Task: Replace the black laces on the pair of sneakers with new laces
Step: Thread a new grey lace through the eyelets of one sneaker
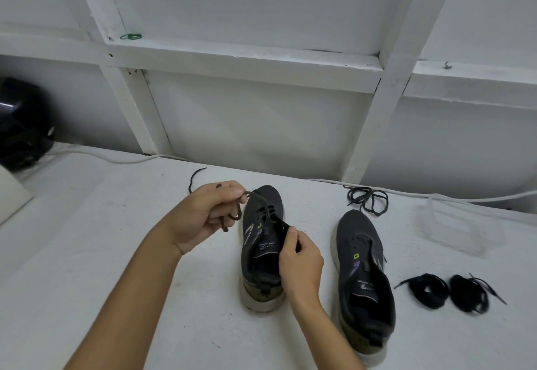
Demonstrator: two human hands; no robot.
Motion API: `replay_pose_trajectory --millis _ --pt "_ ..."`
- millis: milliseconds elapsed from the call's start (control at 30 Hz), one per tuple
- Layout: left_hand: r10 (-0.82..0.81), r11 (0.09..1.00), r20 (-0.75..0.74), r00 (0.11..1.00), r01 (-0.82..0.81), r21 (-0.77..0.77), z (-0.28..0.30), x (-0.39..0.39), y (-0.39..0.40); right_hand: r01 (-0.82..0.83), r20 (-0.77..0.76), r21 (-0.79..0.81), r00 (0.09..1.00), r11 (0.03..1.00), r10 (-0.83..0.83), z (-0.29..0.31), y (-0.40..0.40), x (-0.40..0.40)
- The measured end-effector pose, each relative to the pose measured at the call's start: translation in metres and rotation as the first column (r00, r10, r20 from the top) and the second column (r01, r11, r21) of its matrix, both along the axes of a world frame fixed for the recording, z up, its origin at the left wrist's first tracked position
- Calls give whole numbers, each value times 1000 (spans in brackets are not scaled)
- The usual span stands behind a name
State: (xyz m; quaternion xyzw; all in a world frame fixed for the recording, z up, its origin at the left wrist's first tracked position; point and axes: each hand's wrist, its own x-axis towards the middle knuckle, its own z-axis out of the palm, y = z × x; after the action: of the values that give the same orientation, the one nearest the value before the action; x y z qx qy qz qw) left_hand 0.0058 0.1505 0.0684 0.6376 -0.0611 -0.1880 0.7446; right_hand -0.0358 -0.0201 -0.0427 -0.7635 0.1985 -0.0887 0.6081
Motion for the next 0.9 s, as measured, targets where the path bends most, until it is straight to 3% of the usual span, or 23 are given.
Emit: replay_pose_trajectory --millis 133,233,300,367,433,500,533,567,700,900 --pt "92 991 -59 994 -97 -90 6 11 -16 -286 52 -138 954 948 295 10 -7 14" --pt "111 987 -34 993 -114 -111 5 24 -25 -401 77 -217 902 890 425 32 -11 38" --pt "220 973 -36 975 -222 -57 -3 36 -30 -411 74 -157 902 898 426 43 -15 52" --pt "386 915 -8 922 -382 131 -16 47 -29 -368 54 -3 929 930 367 50 -20 61" --pt "466 749 127 876 -466 471 -38 54 -25 -267 36 230 963 936 266 54 -27 66" --pt "410 427 307 859 -479 767 -60 50 -25 -169 3 335 984 927 178 54 -35 68" --pt "370 313 380 848 -499 808 -67 46 -28 -136 -12 361 989 923 150 54 -38 69" --pt "334 277 419 844 -513 812 -74 43 -33 -111 -26 393 991 913 132 53 -39 69" --pt "301 424 298 906 -407 809 -85 40 -53 -44 -76 549 992 835 102 56 -40 74" --pt "291 435 242 926 -353 828 -82 49 -69 -21 -24 605 999 796 45 63 -40 86"
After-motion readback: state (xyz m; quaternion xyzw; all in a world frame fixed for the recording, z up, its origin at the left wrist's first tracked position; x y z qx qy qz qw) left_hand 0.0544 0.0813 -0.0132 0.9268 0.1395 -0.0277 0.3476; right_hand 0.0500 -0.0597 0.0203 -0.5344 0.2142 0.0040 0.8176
